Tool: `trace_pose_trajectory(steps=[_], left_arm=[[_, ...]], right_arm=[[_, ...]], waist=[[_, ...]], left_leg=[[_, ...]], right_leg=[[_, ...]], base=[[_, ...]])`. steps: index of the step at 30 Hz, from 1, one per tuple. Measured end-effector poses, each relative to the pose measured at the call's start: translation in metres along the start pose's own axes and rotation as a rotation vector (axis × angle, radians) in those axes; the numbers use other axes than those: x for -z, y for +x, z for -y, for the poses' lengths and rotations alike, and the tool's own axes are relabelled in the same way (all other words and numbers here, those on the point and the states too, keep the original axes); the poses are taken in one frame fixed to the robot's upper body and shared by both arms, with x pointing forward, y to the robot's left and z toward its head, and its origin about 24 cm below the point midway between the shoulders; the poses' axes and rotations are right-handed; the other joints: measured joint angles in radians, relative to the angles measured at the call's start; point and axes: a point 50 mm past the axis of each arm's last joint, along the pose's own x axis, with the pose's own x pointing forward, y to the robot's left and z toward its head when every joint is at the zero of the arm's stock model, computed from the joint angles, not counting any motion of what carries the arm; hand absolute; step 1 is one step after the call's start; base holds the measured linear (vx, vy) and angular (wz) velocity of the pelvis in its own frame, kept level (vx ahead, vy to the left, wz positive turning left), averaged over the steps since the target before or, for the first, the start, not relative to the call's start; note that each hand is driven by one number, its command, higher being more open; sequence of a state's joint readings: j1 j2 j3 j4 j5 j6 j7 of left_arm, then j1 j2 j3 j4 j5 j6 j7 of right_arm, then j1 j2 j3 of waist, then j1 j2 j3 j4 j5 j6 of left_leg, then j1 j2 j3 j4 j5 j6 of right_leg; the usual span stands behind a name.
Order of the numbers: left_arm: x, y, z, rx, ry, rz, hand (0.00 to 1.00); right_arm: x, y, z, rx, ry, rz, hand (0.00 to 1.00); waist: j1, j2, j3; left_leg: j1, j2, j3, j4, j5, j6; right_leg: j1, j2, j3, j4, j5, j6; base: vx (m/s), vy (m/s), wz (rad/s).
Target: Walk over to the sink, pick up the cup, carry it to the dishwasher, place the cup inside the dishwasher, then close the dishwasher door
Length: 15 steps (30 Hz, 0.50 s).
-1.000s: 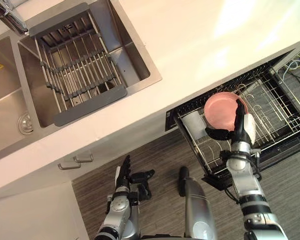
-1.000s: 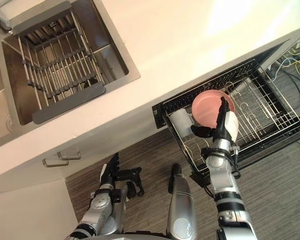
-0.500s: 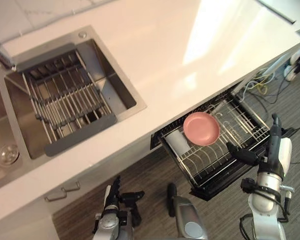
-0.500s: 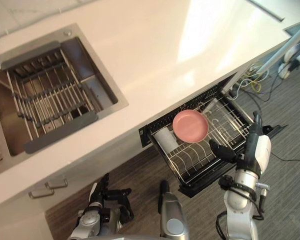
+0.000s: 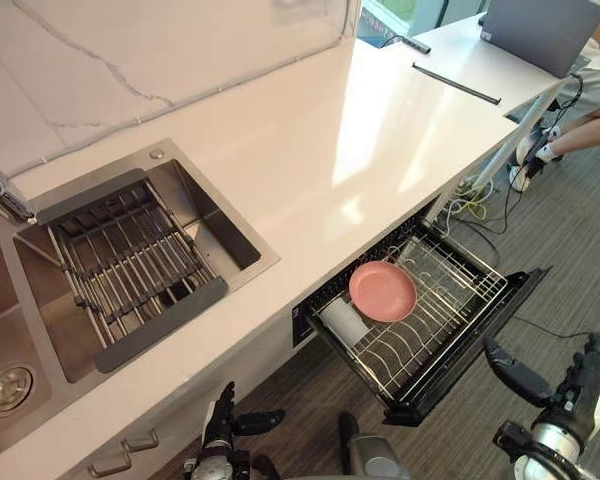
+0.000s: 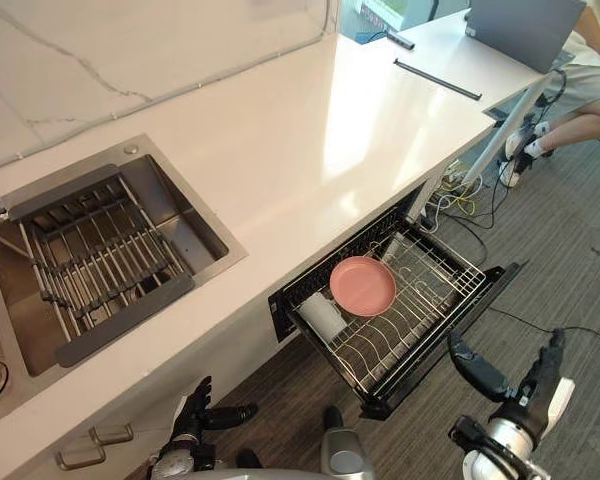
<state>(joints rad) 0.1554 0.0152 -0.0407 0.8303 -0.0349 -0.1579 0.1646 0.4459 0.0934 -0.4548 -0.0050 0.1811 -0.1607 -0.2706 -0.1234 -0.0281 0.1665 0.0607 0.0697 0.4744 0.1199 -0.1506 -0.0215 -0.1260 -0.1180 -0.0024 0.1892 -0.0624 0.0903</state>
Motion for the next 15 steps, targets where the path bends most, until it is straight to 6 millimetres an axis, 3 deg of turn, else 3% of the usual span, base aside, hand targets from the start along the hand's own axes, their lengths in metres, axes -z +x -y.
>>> trace_pose_trajectory(steps=[4,7,10,15], left_arm=[[0.002,-0.001,0.006,0.014,-0.035,-0.009,1.00],[0.004,-0.003,0.007,0.011,-0.051,-0.018,1.00],[0.005,-0.003,0.007,0.013,-0.052,-0.020,1.00],[0.005,-0.003,0.006,0.020,-0.057,-0.022,1.00]], right_arm=[[0.038,-0.009,-0.002,-0.023,0.153,-0.202,1.00],[0.055,-0.015,-0.006,-0.034,0.242,-0.291,1.00],[0.068,-0.020,-0.008,-0.044,0.322,-0.360,1.00],[0.076,-0.023,-0.026,-0.141,0.428,-0.415,1.00]], waist=[[0.002,0.012,-0.007],[0.008,0.028,-0.024],[0.026,0.045,-0.035],[0.031,0.050,-0.038]], left_leg=[[0.019,0.005,0.005,-0.008,-0.020,-0.004],[0.021,0.007,0.006,-0.007,-0.020,-0.007],[0.023,0.013,0.004,-0.008,-0.017,-0.014],[0.030,0.022,0.002,-0.016,-0.009,-0.027]], right_leg=[[-0.002,0.005,0.002,0.042,-0.024,-0.005],[-0.014,0.005,0.002,0.076,-0.041,-0.009],[-0.017,0.009,-0.003,0.091,-0.054,-0.014],[-0.017,0.014,-0.016,0.104,-0.067,-0.022]], base=[[-0.06,-0.021,-0.01],[-0.01,-0.036,0.01],[0.03,-0.041,0.03],[0.03,-0.044,0.06]])
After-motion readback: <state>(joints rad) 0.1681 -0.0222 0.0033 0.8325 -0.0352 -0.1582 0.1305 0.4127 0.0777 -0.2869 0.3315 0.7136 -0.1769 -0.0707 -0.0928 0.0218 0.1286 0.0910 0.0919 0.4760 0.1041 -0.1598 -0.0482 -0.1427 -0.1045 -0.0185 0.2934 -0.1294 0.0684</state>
